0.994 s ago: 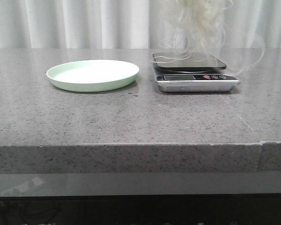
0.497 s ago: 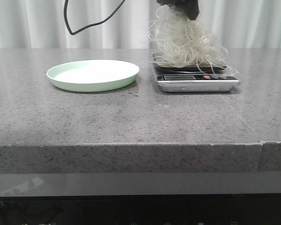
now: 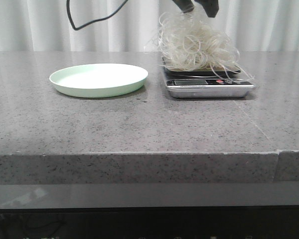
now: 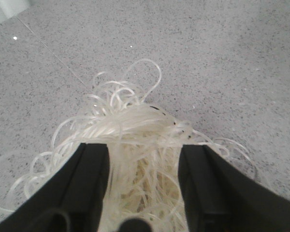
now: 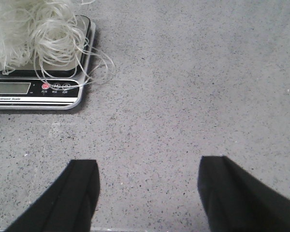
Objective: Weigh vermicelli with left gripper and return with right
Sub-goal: 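Lower the vermicelli onto the scale and open the left gripper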
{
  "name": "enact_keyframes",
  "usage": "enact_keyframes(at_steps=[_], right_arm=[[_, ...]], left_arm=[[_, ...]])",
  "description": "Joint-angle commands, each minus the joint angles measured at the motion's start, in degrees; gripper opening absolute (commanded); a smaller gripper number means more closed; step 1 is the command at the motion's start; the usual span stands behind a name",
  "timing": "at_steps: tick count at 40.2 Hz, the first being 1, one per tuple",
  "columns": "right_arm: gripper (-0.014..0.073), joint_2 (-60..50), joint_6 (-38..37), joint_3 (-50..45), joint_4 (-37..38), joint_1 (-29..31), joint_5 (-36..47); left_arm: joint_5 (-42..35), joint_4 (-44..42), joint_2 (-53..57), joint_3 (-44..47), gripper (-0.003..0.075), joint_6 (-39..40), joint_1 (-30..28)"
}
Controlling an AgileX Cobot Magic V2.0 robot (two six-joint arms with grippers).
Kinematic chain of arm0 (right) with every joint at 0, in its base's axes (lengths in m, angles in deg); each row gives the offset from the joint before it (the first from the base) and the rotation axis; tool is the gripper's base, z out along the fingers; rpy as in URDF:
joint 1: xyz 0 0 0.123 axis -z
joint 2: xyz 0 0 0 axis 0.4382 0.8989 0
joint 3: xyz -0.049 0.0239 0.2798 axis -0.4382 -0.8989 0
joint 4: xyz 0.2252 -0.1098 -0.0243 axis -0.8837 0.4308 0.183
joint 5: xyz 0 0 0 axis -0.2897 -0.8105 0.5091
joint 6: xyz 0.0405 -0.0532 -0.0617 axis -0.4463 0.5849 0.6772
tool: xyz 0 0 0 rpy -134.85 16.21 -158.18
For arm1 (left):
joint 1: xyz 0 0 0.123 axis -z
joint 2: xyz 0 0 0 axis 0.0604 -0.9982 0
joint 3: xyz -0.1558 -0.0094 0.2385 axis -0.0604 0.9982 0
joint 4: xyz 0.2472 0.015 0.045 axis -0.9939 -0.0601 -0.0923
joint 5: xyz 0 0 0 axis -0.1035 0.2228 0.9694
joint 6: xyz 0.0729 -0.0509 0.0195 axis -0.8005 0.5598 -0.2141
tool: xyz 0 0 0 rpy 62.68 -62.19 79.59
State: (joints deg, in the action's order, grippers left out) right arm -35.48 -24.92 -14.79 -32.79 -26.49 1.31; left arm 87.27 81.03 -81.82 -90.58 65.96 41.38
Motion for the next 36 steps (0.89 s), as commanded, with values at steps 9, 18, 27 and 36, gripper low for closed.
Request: enact_keyframes(at_steps=[9,18,27,36], right_arm=[[0.0554,0.48,0.36,1.97,0.56,0.23,3.6],[0.0554,0.48,0.36,1.97,0.56,0.23,3.6],[0.0554,0.48,0.36,1.97,0.56,0.23,3.6],[0.0554,0.48,0.36,1.97,0.56,0.23,3.6]], left_arm=[[4.42,0.89,12.35,-2.14,0.0421,0.17,-1.29],[6.9,1.47,21.48,4.32,0.0421,0.17,-1.97],[6.9,2.87,34.43,22.06,0.0421,0.17,-1.97],[12.75,3.39,45.81,36.84,0.0421,0.17,-1.97]])
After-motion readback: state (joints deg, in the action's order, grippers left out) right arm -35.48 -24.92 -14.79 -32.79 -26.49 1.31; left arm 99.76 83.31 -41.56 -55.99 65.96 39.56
